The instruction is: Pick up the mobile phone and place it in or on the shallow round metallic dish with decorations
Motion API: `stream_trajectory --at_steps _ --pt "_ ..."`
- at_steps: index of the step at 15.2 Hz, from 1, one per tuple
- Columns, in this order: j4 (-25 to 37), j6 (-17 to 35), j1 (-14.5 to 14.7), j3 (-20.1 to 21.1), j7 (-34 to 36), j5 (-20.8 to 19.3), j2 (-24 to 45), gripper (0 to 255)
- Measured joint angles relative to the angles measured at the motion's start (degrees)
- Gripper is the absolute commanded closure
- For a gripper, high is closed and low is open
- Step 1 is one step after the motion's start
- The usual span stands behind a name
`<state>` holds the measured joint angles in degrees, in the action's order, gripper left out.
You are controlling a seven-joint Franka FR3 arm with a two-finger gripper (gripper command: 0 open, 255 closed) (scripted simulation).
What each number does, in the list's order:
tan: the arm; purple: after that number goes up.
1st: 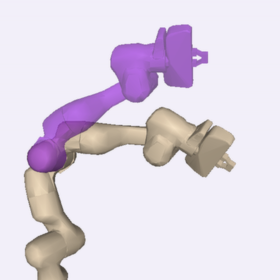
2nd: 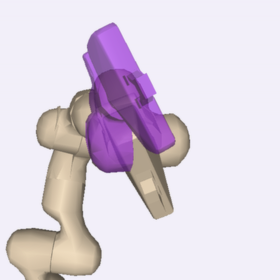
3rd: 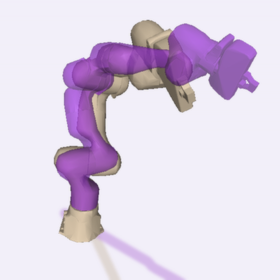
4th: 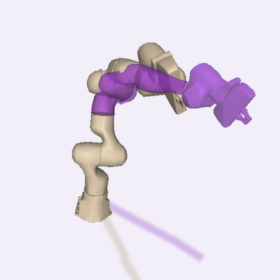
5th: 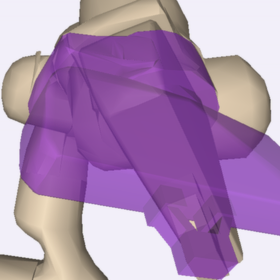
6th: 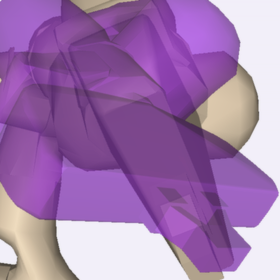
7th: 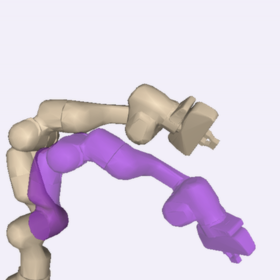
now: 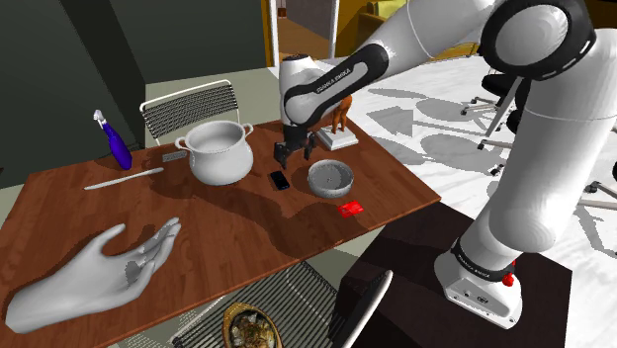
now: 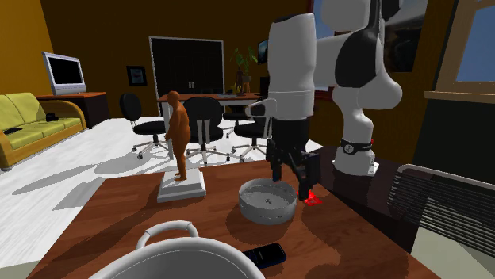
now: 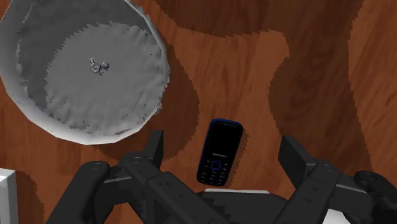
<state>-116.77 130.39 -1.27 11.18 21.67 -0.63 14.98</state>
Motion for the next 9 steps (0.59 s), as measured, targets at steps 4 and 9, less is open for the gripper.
stream_trajectory --at_steps 4,9 --pt "7.94 0.48 0.94 -1.13 3.13 -1.46 9.0 0" --pt "19.4 -0.28 2.14 -2.68 6.11 -2.39 20.33 0"
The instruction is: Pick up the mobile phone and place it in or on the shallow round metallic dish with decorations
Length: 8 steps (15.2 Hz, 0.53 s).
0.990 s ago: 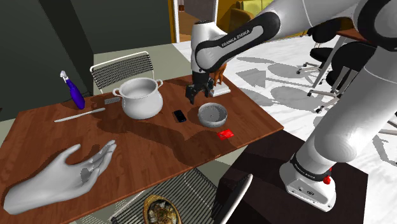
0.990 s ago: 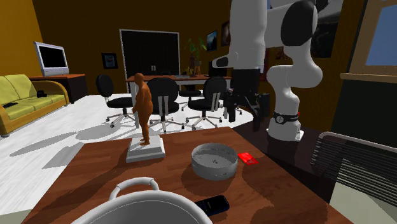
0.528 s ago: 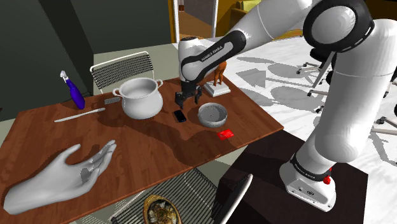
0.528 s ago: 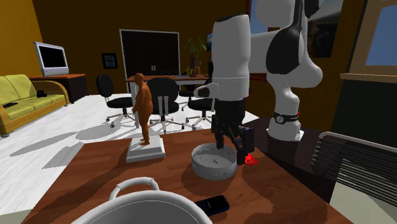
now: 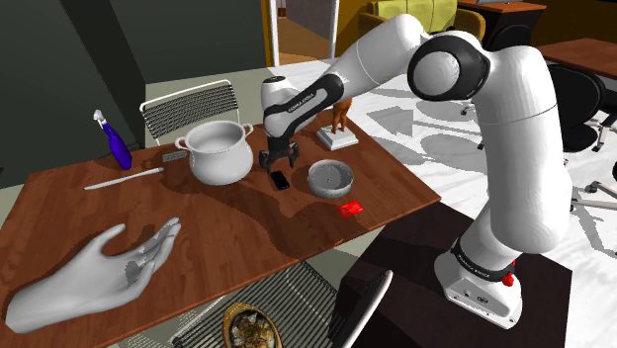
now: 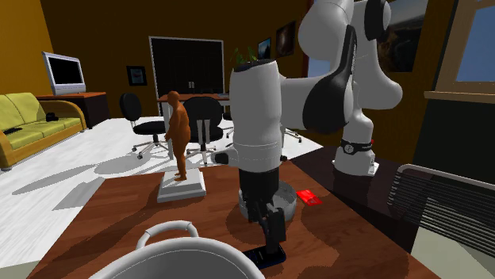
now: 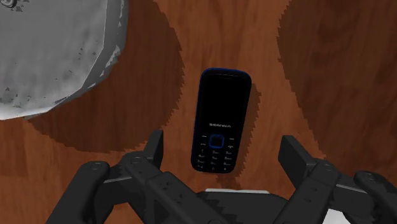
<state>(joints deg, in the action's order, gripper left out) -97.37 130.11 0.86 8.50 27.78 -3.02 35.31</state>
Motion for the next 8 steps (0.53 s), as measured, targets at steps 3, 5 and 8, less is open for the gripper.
stream_trajectory --at_steps 3,5,8 --pt "1.82 0.93 0.47 -0.32 0.73 -0.23 2.87 0" --pt "1.98 2.11 0.68 -0.46 0.94 -0.39 4.24 0" --pt "2.05 3.5 0.78 -0.61 0.99 -0.55 5.68 0"
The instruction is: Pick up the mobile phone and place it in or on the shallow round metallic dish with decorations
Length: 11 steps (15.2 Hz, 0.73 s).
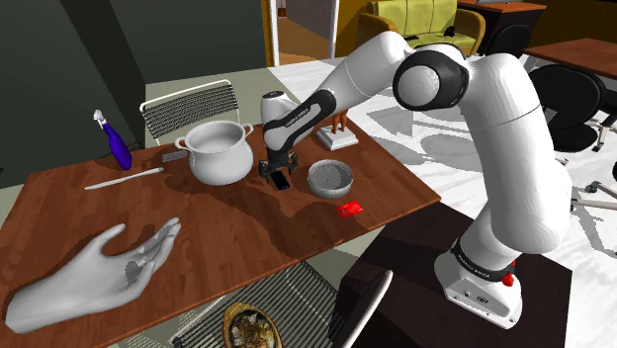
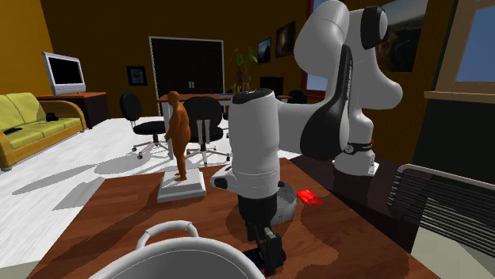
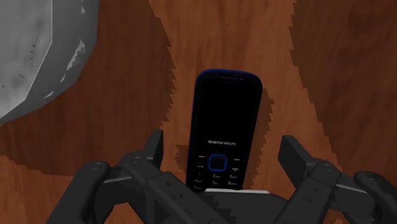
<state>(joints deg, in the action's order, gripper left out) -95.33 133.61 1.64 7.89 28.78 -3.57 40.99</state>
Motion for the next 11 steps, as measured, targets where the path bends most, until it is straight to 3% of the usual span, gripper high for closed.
stream_trajectory --at_steps 6,7,11 --pt "0.25 0.37 0.0 -0.07 -0.05 -0.06 0.61 0" --pt "0.25 0.37 0.0 -0.07 -0.05 -0.06 0.61 255" --pt "0.29 0.31 -0.06 -0.12 -0.07 -0.07 0.52 255"
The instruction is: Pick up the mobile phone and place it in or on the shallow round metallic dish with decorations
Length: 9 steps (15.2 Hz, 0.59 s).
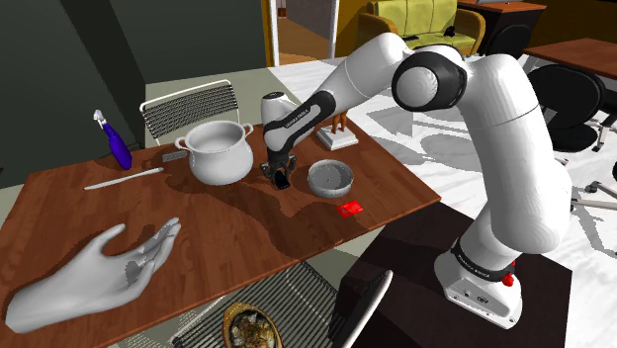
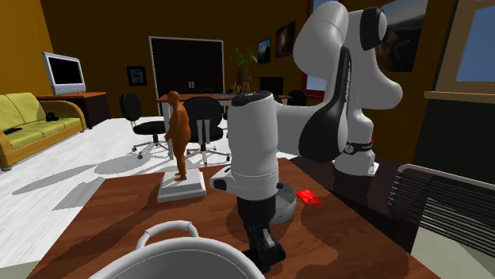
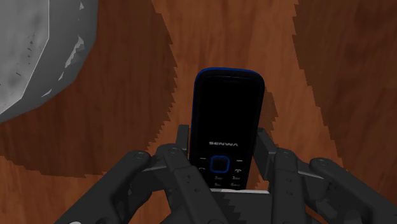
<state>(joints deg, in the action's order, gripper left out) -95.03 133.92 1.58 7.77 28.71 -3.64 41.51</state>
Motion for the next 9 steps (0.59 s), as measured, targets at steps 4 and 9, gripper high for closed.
stream_trajectory --at_steps 4,9 --pt "-0.05 0.01 0.01 0.02 -0.01 0.01 -0.04 255" --pt "-0.16 -0.88 -0.04 0.15 -0.02 0.13 -0.98 255"
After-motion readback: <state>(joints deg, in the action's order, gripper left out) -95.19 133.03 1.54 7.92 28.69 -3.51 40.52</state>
